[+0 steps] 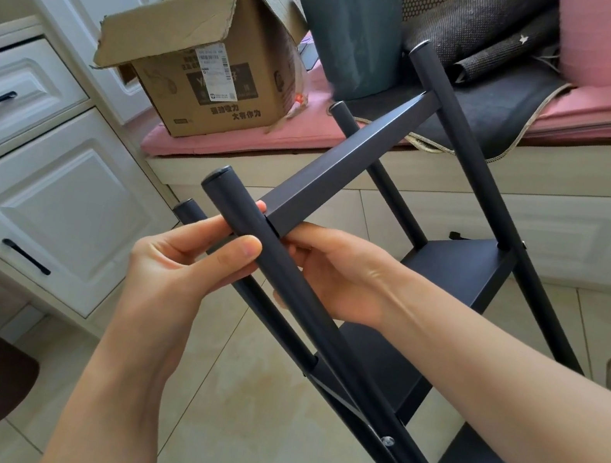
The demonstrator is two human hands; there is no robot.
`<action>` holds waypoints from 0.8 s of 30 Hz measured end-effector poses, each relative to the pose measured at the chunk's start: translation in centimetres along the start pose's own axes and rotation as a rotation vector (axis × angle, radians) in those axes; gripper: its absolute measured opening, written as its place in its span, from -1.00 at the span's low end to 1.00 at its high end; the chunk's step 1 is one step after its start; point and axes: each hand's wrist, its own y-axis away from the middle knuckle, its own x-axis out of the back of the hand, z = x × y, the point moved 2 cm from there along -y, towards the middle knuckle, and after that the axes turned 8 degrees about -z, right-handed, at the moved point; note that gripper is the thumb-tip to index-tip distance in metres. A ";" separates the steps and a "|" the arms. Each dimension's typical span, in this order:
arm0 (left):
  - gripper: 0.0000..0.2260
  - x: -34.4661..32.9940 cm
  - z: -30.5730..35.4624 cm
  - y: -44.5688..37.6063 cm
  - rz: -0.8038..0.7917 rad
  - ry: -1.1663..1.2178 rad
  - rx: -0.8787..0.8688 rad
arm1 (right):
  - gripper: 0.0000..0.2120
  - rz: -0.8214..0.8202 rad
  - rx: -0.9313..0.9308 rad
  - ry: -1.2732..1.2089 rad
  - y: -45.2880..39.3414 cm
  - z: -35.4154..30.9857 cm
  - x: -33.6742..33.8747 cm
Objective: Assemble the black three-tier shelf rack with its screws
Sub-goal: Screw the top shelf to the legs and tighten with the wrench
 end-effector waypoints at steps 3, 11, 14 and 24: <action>-0.60 0.1 0.0 0.0 -0.002 -0.011 -0.003 | -0.65 -0.001 0.006 0.033 0.0 0.0 -0.1; -0.60 0.0 0.0 0.0 0.003 -0.009 0.002 | -0.87 0.017 0.016 -0.021 -0.1 0.1 0.4; -0.59 0.0 0.0 0.0 0.003 -0.003 0.004 | -0.83 -0.015 0.021 -0.034 0.1 0.0 0.5; -0.60 -0.1 0.2 0.1 0.006 -0.020 0.008 | -0.80 -0.015 0.014 -0.020 0.0 0.1 0.1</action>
